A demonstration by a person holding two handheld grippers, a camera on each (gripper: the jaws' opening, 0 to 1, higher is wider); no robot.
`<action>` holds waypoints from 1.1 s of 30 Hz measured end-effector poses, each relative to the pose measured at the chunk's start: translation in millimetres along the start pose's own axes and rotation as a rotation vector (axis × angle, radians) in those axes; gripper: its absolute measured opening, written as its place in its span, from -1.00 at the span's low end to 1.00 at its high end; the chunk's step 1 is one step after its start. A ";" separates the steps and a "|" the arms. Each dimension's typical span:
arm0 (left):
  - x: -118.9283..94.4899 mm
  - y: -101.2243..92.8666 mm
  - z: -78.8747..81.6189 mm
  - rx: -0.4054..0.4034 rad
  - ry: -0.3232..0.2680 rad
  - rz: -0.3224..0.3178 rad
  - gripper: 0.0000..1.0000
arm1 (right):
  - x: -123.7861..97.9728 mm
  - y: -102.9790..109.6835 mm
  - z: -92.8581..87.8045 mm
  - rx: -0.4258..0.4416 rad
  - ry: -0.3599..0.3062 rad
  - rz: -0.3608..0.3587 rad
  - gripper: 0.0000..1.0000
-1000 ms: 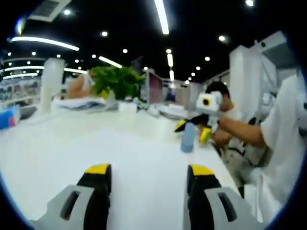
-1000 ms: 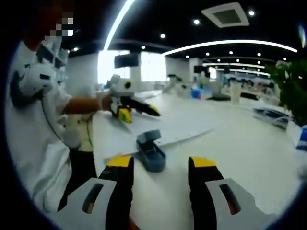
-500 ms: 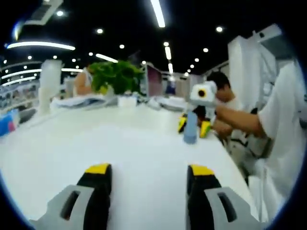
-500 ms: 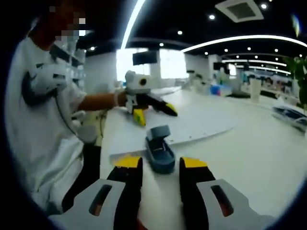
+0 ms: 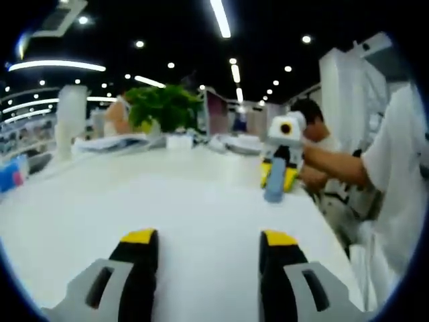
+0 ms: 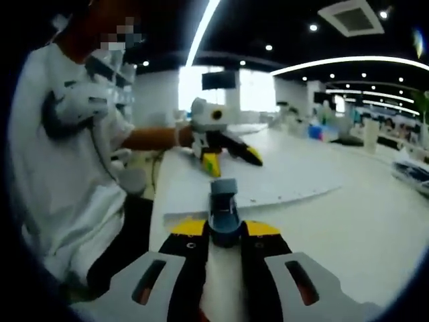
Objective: Pick up the paper insert the paper into the punch align the paper edges press the punch to punch holes
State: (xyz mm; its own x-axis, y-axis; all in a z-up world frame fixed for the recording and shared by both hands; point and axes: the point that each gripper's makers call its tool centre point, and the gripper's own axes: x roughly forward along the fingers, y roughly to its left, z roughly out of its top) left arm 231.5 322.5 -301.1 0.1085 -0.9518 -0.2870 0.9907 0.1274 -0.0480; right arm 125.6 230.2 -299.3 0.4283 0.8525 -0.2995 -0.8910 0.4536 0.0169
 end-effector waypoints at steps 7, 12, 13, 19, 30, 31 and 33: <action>0.3 1.2 -0.4 0.006 0.002 0.005 0.22 | -1.1 8.4 1.0 -0.007 0.011 0.031 -0.56; 0.4 1.8 -0.5 0.007 0.002 0.006 0.22 | -1.3 13.3 0.9 -0.009 0.013 0.049 -0.56; 0.4 1.7 -0.5 0.008 0.002 0.005 0.22 | -1.2 13.7 1.0 -0.010 0.013 0.051 -0.56; 0.9 1.8 -0.3 0.011 0.002 0.006 0.22 | 2.7 14.0 2.4 -0.008 0.017 0.068 -0.56; 1.5 1.5 -0.1 0.019 0.002 0.007 0.23 | 5.6 17.2 1.2 0.024 0.022 0.058 -0.50; 1.6 1.6 -0.1 0.020 0.002 0.009 0.23 | 5.1 18.0 1.0 0.024 0.022 0.057 -0.53; 2.2 2.1 -0.1 0.025 0.004 0.014 0.22 | 3.6 19.4 0.3 0.010 0.023 0.055 -0.55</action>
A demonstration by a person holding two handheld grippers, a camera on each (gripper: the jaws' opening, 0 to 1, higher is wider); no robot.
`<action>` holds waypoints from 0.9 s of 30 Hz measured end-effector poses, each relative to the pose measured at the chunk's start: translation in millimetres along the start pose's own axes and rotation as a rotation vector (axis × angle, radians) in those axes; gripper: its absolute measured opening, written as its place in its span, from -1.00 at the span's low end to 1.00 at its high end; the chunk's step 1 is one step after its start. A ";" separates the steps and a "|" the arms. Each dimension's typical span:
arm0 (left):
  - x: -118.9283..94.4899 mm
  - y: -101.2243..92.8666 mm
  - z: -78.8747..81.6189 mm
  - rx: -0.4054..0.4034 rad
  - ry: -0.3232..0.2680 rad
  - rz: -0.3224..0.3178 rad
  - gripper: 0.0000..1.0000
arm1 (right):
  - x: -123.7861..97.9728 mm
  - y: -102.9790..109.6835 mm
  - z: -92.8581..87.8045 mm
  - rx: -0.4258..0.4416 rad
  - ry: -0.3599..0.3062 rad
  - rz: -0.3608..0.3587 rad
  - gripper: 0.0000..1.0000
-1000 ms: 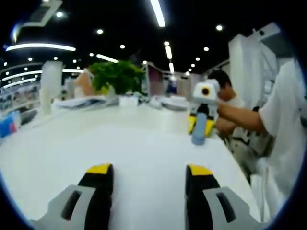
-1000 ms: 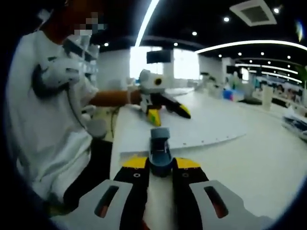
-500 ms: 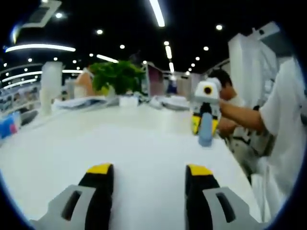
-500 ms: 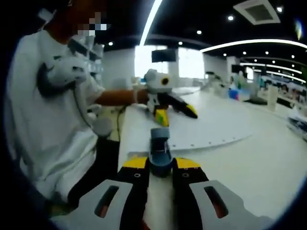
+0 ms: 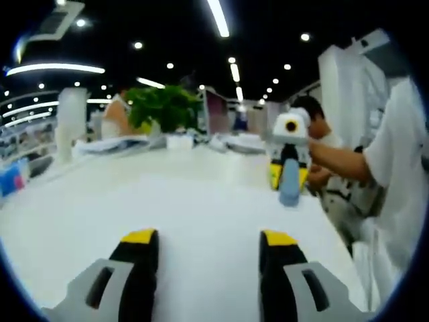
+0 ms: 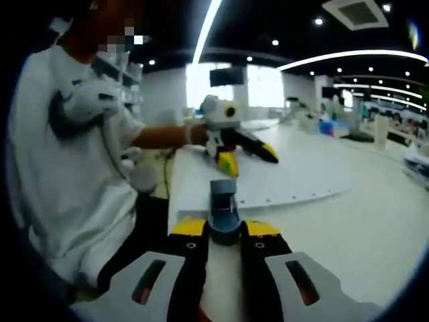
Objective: Pick up the paper insert the paper into the punch align the paper edges press the punch to punch holes
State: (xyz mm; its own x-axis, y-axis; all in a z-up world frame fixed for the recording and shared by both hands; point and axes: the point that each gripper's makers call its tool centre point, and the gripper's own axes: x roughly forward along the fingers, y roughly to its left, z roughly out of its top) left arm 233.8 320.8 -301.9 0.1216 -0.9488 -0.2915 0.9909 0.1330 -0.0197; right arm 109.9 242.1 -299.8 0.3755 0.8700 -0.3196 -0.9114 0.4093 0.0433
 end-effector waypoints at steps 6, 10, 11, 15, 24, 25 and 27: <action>0.5 1.0 0.6 0.002 0.001 0.007 0.21 | -0.4 2.9 0.3 -0.008 0.001 0.003 -0.55; 0.6 1.3 0.9 0.004 0.001 0.008 0.21 | 1.3 4.4 1.0 0.006 0.007 0.002 -0.55; 0.6 1.3 0.9 0.004 0.001 0.008 0.21 | 1.9 5.2 1.4 0.010 0.010 -0.001 -0.55; 0.7 1.1 0.7 0.009 0.002 0.010 0.21 | 1.1 6.7 0.3 0.004 0.018 -0.024 -0.54; 0.7 0.4 0.3 0.012 0.003 0.011 0.21 | 3.2 14.8 -1.5 -0.022 0.025 -0.043 -0.55; 0.7 0.3 0.3 0.012 0.002 0.011 0.21 | 3.5 15.0 -1.4 -0.031 0.028 -0.042 -0.55; 0.7 0.4 0.3 0.011 0.002 0.012 0.21 | 4.0 14.6 -1.1 -0.037 0.034 -0.036 -0.55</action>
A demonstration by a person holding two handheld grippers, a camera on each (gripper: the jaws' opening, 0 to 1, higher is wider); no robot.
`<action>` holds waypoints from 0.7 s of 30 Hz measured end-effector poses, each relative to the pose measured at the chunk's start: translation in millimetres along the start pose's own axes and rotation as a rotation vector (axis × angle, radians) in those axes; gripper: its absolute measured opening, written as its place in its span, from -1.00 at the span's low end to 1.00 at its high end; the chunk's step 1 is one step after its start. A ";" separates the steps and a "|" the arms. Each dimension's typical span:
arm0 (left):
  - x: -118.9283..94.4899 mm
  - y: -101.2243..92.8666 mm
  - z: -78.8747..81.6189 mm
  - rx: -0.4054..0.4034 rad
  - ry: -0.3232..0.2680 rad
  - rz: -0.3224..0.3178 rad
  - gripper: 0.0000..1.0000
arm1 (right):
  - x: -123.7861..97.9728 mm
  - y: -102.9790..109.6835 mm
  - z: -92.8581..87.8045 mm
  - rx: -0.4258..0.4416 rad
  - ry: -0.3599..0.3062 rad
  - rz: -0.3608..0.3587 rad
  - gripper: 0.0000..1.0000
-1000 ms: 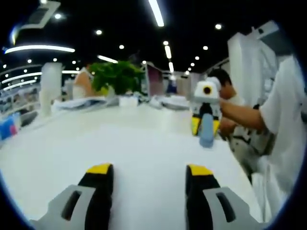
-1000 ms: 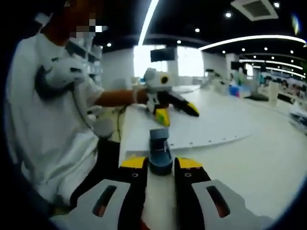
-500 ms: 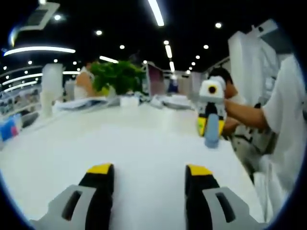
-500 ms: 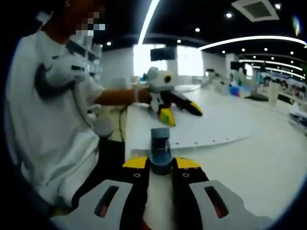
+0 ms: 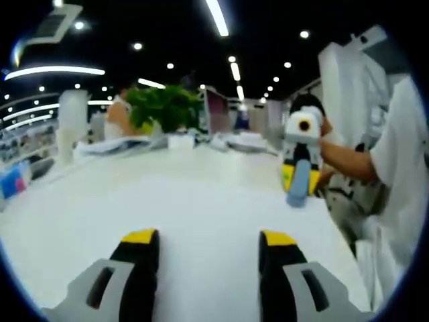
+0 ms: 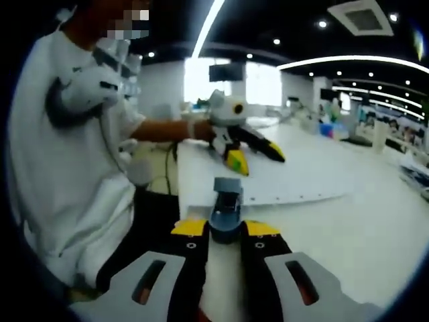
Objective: Pick up the paper insert the paper into the punch align the paper edges press the punch to punch holes
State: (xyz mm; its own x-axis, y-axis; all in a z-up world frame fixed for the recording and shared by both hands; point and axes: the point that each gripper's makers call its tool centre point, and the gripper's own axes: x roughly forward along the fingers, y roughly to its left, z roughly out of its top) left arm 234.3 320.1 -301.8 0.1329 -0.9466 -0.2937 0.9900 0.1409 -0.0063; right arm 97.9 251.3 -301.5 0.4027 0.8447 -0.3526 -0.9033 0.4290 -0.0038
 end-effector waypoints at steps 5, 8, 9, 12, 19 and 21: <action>0.1 0.3 -0.2 0.000 0.000 0.003 0.20 | 2.0 3.4 3.7 0.005 -0.021 0.030 -0.56; 0.2 -0.1 -0.5 0.003 0.001 0.006 0.20 | 2.8 4.5 4.4 0.003 -0.028 0.039 -0.56; 0.2 -0.2 -0.6 0.004 0.002 0.006 0.20 | 3.4 4.6 3.8 0.006 -0.025 0.041 -0.55; 0.2 -0.5 -0.7 0.006 0.001 0.005 0.21 | 5.8 5.7 1.9 0.013 -0.013 0.043 -0.55; -3.7 -0.2 7.1 -0.031 -0.030 -0.024 0.33 | -6.8 -3.4 11.0 0.051 -0.037 -0.048 -0.34; -7.5 -6.1 22.8 -0.071 -0.096 -0.055 0.33 | -15.2 -8.1 15.7 0.057 -0.047 -0.109 -0.31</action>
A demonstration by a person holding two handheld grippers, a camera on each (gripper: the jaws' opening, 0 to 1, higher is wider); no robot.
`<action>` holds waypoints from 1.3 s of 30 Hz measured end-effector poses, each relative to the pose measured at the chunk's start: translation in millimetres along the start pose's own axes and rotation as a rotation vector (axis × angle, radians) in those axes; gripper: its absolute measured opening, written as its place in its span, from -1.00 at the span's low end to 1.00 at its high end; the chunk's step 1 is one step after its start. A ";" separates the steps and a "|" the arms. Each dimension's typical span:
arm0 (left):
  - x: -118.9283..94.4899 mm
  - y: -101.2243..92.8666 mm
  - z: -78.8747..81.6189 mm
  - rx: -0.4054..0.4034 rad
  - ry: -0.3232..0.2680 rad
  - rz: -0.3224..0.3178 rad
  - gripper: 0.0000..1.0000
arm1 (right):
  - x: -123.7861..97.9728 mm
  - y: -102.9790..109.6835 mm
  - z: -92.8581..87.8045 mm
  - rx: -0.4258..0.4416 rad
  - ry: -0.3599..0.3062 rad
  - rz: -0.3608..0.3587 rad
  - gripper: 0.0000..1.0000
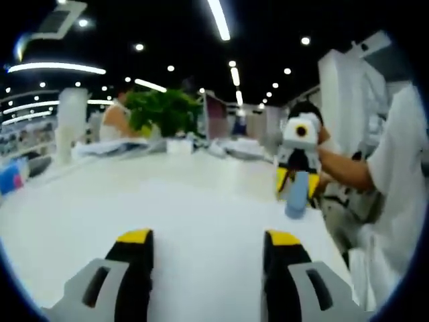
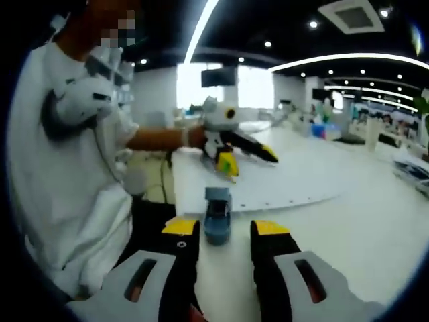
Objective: Pick up the paper insert the paper into the punch align the paper edges press the punch to punch holes
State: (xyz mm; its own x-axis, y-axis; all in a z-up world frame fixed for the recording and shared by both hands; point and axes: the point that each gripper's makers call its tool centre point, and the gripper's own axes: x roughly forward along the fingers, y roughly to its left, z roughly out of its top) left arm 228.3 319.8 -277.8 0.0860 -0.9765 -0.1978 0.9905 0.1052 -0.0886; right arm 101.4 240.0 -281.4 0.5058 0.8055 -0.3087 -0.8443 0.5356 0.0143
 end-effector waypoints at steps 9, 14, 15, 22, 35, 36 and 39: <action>31.0 -100.0 21.6 0.181 0.023 -0.320 0.20 | -48.1 -19.0 22.0 0.038 -0.106 -0.385 -0.32; 62.0 -121.5 5.7 0.222 0.081 -0.394 0.15 | -66.1 -24.7 27.9 0.099 -0.164 -0.537 -0.32; 65.7 -123.9 5.5 0.216 0.079 -0.404 0.12 | -69.8 -26.0 28.1 0.112 -0.173 -0.565 -0.32; 84.4 -135.0 -0.2 0.224 0.089 -0.428 0.00 | -71.3 -20.7 25.5 0.147 -0.195 -0.616 -0.34; 87.8 -131.9 -11.6 0.205 0.085 -0.426 -0.15 | -60.6 -23.0 29.3 0.163 -0.232 -0.705 -0.46; 87.9 -131.8 -12.1 0.207 0.085 -0.425 -0.16 | -59.9 -22.5 31.4 0.163 -0.237 -0.714 -0.50; 88.0 -131.8 -11.9 0.208 0.080 -0.425 -0.19 | -53.0 -18.5 38.5 0.157 -0.251 -0.734 -0.59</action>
State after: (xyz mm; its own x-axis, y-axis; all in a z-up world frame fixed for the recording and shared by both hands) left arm 104.1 222.2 -295.1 -0.3316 -0.9065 -0.2614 0.9374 -0.3479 0.0173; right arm 97.1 197.2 -228.7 0.9644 0.2558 -0.0678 -0.2543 0.9667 0.0299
